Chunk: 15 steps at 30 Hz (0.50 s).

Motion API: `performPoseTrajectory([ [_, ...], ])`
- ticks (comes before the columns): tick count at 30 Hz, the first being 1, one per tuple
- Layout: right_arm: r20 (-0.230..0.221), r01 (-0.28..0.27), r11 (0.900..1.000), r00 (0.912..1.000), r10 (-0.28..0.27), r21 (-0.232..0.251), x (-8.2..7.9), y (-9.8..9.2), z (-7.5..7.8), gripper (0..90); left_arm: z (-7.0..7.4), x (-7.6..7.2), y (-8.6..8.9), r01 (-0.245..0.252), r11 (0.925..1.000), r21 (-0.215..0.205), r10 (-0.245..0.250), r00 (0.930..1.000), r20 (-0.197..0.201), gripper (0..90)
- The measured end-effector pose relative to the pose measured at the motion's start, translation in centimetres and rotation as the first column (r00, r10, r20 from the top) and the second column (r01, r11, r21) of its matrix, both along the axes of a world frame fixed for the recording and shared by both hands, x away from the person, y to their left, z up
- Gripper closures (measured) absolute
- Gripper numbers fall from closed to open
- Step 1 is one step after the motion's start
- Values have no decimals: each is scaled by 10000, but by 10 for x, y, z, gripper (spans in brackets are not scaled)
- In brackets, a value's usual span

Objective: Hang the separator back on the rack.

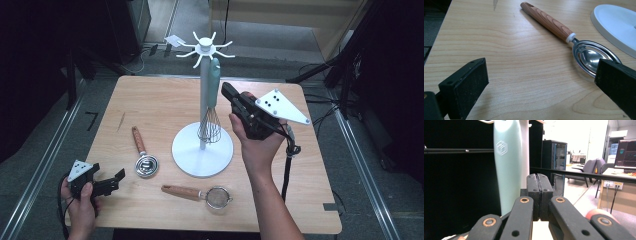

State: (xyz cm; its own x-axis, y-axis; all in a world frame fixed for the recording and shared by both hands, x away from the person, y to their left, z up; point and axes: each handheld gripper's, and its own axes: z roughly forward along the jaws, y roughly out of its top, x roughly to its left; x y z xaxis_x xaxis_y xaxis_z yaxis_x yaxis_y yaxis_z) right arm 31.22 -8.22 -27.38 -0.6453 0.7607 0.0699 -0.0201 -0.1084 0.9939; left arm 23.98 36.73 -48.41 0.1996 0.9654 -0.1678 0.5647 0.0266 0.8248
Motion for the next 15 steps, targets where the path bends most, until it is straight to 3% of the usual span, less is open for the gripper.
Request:
performPoseTrajectory([
  [9,761,-17,9998,9971,31,-176,10,9,24,900,0,0,0,26,10000,-18,-26,10000,-24,0],
  [15,1118,-75,10000,9937,81,-52,5,11,29,900,0,0,0,47,10000,-7,-47,10000,-43,0],
])
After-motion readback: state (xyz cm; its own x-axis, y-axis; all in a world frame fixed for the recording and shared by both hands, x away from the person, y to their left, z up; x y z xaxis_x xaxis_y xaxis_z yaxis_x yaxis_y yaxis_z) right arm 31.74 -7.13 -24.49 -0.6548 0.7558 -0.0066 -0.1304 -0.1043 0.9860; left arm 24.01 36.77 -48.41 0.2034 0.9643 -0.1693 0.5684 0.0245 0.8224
